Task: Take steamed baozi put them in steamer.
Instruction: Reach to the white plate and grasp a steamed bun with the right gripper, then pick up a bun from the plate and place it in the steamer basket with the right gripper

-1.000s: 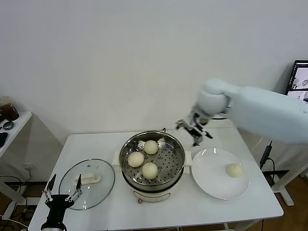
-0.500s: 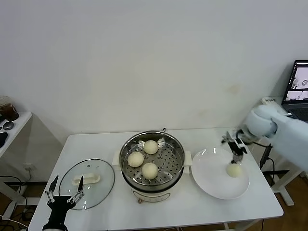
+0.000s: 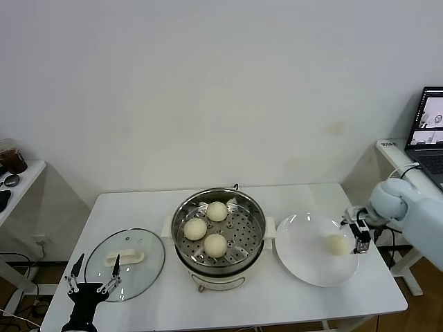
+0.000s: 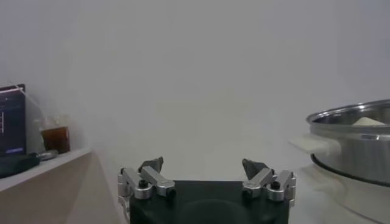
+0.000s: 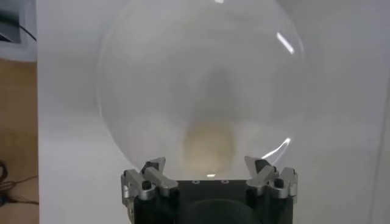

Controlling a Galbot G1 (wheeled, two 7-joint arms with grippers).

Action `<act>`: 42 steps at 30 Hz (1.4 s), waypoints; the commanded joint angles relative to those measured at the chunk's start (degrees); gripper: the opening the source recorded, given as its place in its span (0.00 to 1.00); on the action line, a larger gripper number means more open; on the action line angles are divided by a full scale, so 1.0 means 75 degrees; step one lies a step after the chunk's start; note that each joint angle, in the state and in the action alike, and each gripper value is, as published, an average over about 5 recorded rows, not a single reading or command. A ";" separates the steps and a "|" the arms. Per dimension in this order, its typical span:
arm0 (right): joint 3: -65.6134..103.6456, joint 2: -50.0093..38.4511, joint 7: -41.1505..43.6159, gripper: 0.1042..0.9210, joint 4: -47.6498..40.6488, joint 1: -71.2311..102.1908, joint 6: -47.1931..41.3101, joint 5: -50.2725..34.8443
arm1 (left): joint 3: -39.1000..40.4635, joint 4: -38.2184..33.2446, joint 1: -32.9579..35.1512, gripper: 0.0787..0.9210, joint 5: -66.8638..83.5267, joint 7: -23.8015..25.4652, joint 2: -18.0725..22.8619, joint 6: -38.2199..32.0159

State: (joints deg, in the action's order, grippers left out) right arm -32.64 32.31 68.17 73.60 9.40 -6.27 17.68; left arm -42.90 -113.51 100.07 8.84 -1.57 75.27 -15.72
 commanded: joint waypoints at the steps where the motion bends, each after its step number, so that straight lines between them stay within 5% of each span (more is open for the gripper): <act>1: 0.0696 0.0857 -0.0183 0.88 -0.1177 0.0765 0.0486 0.0705 | -0.0016 0.0000 -0.0002 0.88 0.0003 0.0003 -0.0006 0.0006; 15: 0.0785 0.1148 -0.0308 0.83 -0.1441 0.0760 0.0452 0.1037 | -0.0028 0.0053 -0.0031 0.88 0.0008 -0.0005 0.0016 -0.0007; 27: 0.0648 0.0741 -0.0192 0.52 -0.0662 0.0606 0.0182 0.0703 | -0.0045 -0.0024 0.0042 0.88 0.0015 -0.0009 0.0025 -0.0030; 34: -0.0368 -0.0023 -0.0117 0.47 0.0395 -0.0681 -0.0437 -0.0542 | -0.0034 -0.0034 0.0013 0.88 0.0025 -0.0013 0.0016 -0.0037; 42: -0.3149 -0.0327 -0.0503 0.48 0.2066 -0.4421 -0.1769 -0.3286 | 0.0057 -0.0023 -0.0169 0.88 0.0060 -0.0007 -0.0072 -0.0027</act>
State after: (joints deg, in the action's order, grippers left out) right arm -37.25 33.10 66.44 76.34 1.78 -10.55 12.47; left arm -42.69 -113.80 99.27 9.25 -1.65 74.87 -15.97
